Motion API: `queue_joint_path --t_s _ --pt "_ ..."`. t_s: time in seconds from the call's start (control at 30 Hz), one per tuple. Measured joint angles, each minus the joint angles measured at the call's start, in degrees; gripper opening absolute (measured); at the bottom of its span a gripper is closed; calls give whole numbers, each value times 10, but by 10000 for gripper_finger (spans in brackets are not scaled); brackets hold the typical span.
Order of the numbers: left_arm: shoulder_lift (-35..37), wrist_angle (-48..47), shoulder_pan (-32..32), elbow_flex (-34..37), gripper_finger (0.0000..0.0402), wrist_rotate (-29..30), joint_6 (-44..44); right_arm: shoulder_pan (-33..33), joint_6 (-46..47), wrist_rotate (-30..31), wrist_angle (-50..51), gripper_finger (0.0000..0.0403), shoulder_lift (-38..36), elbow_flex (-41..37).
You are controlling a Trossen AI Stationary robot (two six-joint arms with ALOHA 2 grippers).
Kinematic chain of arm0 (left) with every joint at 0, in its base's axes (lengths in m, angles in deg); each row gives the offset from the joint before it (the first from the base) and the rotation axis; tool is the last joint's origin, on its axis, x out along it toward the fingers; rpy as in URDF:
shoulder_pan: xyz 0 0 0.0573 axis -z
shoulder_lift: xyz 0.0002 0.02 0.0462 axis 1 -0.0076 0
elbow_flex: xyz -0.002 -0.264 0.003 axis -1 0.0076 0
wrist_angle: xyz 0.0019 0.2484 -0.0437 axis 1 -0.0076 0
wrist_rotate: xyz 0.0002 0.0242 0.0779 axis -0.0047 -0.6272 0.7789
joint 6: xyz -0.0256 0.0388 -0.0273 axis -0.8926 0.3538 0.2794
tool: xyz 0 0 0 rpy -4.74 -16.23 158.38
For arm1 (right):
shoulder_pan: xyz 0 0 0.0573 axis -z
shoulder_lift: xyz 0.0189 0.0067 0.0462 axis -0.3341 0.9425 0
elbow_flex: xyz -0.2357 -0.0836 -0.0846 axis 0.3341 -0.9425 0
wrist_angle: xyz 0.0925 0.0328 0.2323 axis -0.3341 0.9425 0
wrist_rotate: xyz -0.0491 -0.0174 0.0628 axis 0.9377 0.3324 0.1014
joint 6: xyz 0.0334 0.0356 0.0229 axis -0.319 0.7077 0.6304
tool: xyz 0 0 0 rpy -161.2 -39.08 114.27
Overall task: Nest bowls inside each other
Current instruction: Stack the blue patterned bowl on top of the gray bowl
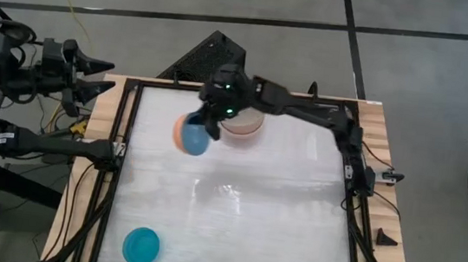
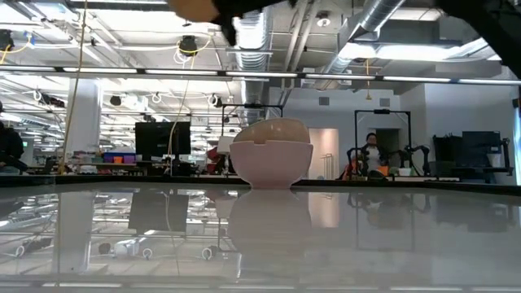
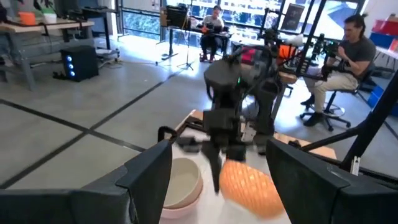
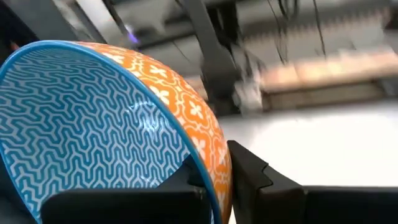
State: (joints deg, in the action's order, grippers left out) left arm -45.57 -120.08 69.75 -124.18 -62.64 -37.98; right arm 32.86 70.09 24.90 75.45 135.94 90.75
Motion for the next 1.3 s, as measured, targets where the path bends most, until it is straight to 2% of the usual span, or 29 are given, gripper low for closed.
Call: queue_joint_path --t_s 0.1,0.2,0.43,0.77,0.9,1.3 --pt "-6 -1 0 0 250 0 14 10 -22 58 108 56 -27 0" --pt "-12 0 0 0 250 0 21 27 -30 114 159 56 -33 0" --pt "-34 4 0 0 250 0 9 100 -62 167 251 56 -14 -2" --pt "-66 6 0 0 250 0 -27 207 -111 170 346 56 22 -4" --pt "-78 7 0 0 250 -1 -32 225 -120 168 354 56 41 -5" --pt "-97 9 0 0 250 -2 -36 193 -145 152 385 56 96 -4"
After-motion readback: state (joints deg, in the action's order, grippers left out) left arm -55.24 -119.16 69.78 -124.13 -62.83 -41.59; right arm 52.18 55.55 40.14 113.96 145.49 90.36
